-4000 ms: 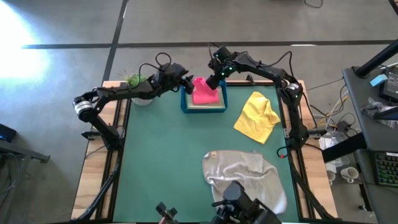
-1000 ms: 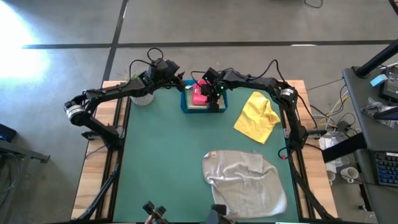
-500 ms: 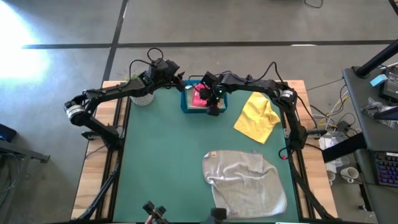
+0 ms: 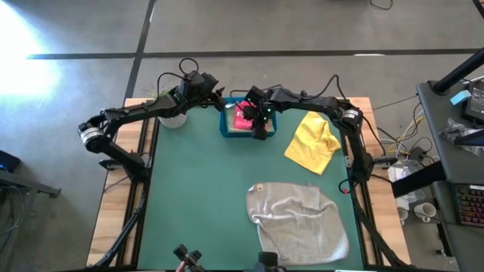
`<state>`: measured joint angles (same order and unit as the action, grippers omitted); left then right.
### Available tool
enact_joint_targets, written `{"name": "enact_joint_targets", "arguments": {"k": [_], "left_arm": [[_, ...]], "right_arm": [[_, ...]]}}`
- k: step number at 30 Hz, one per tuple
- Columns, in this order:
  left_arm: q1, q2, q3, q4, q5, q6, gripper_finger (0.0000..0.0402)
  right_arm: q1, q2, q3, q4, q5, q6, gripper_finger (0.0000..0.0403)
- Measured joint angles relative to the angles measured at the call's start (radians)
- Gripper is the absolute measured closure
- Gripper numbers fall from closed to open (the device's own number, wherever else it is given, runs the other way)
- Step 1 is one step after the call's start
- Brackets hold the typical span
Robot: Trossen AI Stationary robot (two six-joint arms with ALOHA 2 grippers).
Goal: Fold microfiber towels
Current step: Put the folded pink microfiber towel into the blue bin, then fold the gray microfiber towel
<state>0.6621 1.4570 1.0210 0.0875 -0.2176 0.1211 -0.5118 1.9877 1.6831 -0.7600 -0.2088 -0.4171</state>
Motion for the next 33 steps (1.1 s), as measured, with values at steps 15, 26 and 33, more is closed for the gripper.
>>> {"name": "enact_joint_targets", "arguments": {"k": [15,26,33], "left_arm": [[-0.003,0.000,0.013,-0.001,0.028,-0.007,0.0243],[-0.109,0.001,0.003,-0.027,0.266,-0.013,0.0244],[-0.264,0.020,0.002,-0.027,0.300,-0.013,0.0244]], "right_arm": [[-0.066,-0.333,-0.182,-0.073,-0.009,0.171,0.0289],[0.026,-0.634,-0.547,0.013,-0.008,0.410,0.0309],[0.143,-0.758,-0.681,0.034,-0.037,0.527,0.0314]]}}
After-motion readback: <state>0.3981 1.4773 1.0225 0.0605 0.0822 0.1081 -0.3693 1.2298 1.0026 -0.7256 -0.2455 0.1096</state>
